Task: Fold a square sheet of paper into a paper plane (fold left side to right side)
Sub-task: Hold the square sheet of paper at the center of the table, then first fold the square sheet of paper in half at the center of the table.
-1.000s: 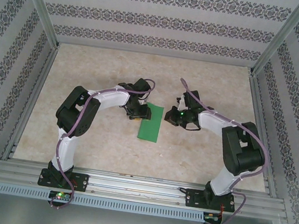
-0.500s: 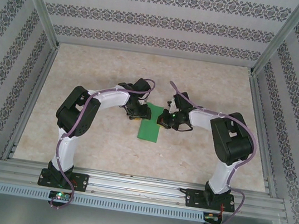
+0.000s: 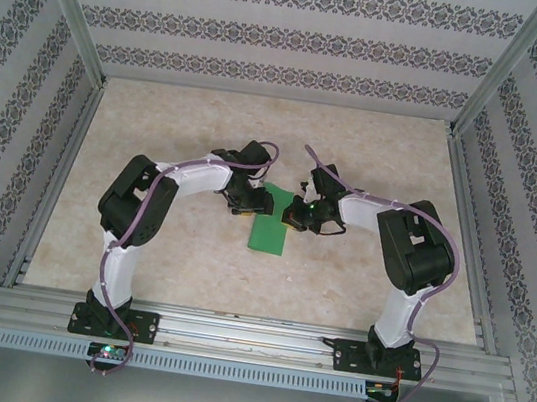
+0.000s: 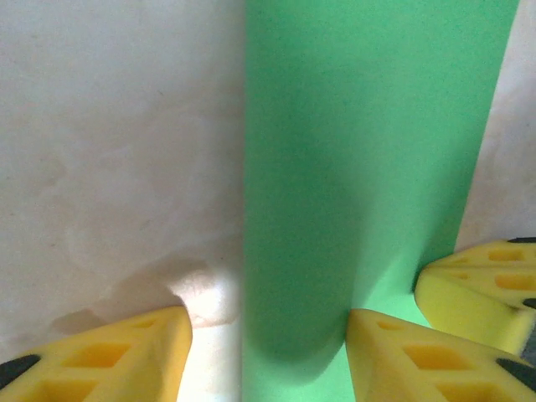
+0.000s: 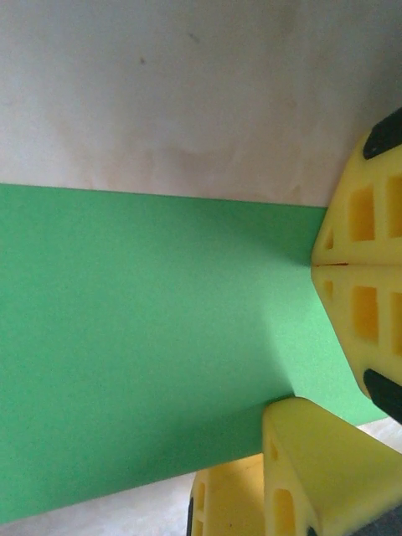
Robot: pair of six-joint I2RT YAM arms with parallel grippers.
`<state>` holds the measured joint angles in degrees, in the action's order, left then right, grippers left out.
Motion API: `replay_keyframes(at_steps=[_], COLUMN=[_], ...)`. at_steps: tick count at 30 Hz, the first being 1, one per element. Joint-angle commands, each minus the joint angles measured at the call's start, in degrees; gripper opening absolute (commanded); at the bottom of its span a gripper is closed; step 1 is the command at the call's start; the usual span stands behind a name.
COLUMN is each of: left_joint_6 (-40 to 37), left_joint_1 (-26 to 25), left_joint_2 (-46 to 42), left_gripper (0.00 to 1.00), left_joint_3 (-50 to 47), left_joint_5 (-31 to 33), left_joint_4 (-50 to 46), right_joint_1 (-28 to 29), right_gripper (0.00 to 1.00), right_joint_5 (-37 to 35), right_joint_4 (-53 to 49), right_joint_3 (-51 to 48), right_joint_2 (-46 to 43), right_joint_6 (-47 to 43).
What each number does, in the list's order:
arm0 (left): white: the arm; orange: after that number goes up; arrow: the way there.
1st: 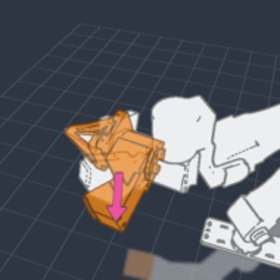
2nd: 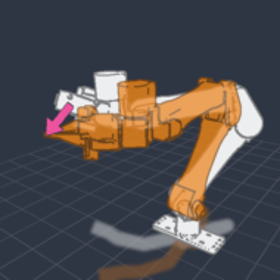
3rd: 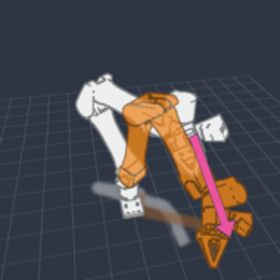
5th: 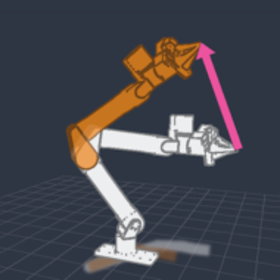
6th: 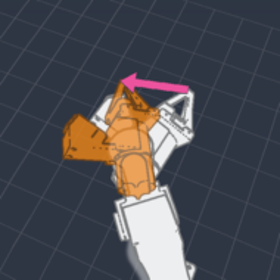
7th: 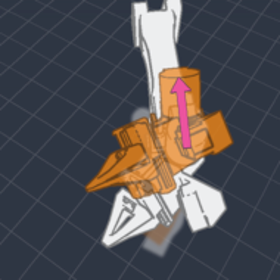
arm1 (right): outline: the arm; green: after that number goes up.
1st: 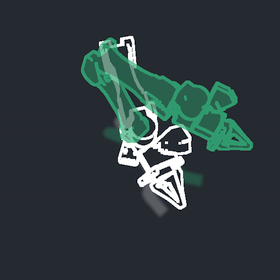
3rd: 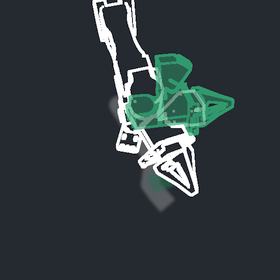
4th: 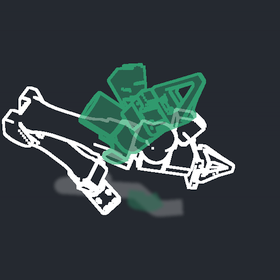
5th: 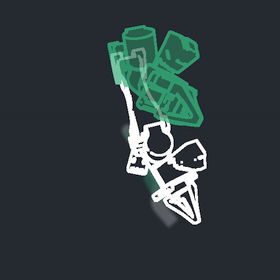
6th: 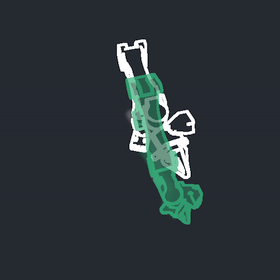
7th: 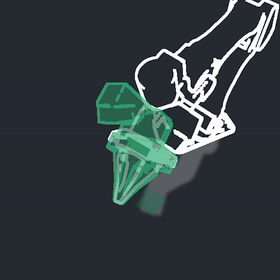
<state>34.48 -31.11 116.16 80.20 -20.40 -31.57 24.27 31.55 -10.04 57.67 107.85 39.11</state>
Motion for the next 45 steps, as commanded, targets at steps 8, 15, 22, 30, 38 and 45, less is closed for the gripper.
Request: replay_keyframes(at_steps=[8, 15, 22, 30, 38, 45], left_joint_6=[-4.6, -3.49, -3.04, -3.37, -2.63, -0.94], left_joint_1=[1.74, 1.57, 1.39, 1.43, 2.17, 3.51], left_joint_2=[-11.06, -8.39, -4.78, -1.8, -0.58, -1.69], left_gripper=[0.55, 0.24, 0.14, 0.14, 0.14, 0.14], left_joint_3=[-4.38, -6.45, -6.38, -7.07, -9.79, -14.9], left_joint_5=[0.85, -11.1, -15.75, -12.47, -9.62, -8.71], left_joint_4=[0.38, 8.09, 11.5, 11.45, 11.99, 14.28], right_joint_1=[0.53, 0.51, 0.51, 0.51, 0.51, 0.26], right_gripper=[0.0, 0.0, 0.0, 0.0, 0.0, 0.0], right_joint_5=[-5.44, -5.95, -6.57, -7.35, -8.68, -9.92], right_joint_4=[-7.37, -7.84, -8.51, -9.75, -11.59, -13.27], right_joint_3=[0.12, 0.2, 0.2, 0.37, 0.71, 0.89], right_joint_2=[2.79, 3.24, 3.67, 3.9, 4.25, 4.95], right_joint_6=[-0.8, -0.95, -1.23, -2.0, -3.05, -3.93])
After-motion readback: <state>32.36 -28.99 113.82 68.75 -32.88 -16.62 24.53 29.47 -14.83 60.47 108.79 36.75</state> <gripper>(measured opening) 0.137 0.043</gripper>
